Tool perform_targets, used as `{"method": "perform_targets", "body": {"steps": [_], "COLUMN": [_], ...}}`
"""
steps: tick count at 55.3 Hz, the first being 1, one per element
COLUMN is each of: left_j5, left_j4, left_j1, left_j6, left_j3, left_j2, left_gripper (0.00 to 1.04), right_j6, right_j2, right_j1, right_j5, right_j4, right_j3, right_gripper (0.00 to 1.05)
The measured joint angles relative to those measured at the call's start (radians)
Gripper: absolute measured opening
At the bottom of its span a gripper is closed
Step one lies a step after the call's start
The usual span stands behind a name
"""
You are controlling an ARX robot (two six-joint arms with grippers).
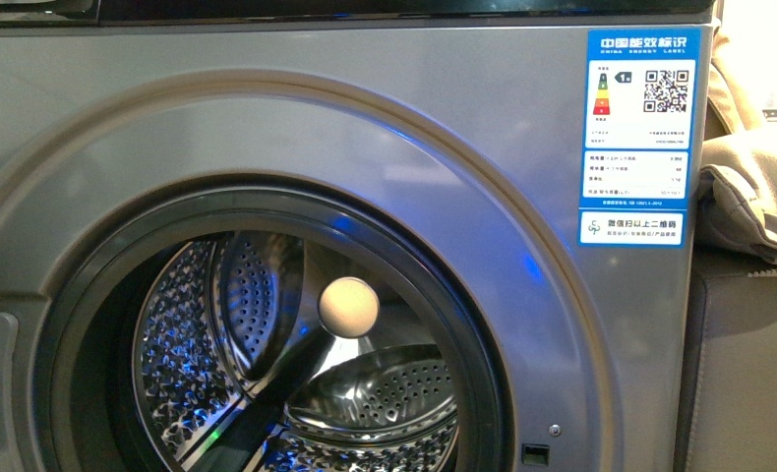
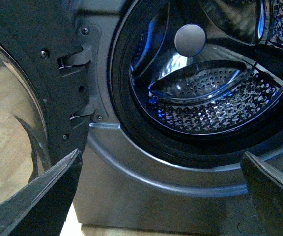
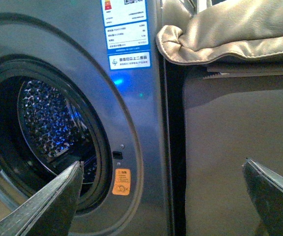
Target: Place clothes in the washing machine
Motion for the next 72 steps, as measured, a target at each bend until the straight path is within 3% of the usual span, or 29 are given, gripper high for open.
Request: {"method": "perform_targets", "body": {"steps": [8, 17, 30, 39, 45, 50, 56, 63, 72], "left_j5": [0.000, 0.000, 0.000, 0.000, 0.000, 0.000, 0.000, 0.000, 0.000], "left_j4": [0.000, 0.000, 0.000, 0.000, 0.000, 0.000, 0.000, 0.000, 0.000], "left_j1": [0.000, 0.000, 0.000, 0.000, 0.000, 0.000, 0.000, 0.000, 0.000], "left_j6": [0.000, 0.000, 0.000, 0.000, 0.000, 0.000, 0.000, 0.000, 0.000], "left_j3": [0.000, 0.000, 0.000, 0.000, 0.000, 0.000, 0.000, 0.000, 0.000], "left_j2": [0.000, 0.000, 0.000, 0.000, 0.000, 0.000, 0.000, 0.000, 0.000], "left_gripper": [0.98, 0.98, 0.98, 0.98, 0.98, 0.98, 0.98, 0.98, 0.98], "right_j6": [0.032, 0.068, 0.142, 0.190, 0.187, 0.113, -0.067, -0.240, -0.423], "right_j2": [0.034, 0.136, 0.406, 0.626, 0.787, 0.915, 1.072, 1.247, 1.460], "right_j1": [-0.045, -0.160, -0.370, -0.532, -0.628, -0.676, -0.692, -0.696, -0.692], "right_j5": [-0.053, -0.155, -0.313, -0.409, -0.430, -0.418, -0.330, -0.219, -0.070], "right_j4": [0.048, 0.170, 0.462, 0.550, 0.469, 0.261, -0.056, -0.294, -0.279], "right_j3": [0.002, 0.015, 0.163, 0.306, 0.435, 0.566, 0.724, 0.800, 0.758], "right_gripper": [0.97, 0.97, 0.97, 0.97, 0.97, 0.97, 0.97, 0.97, 0.97]}}
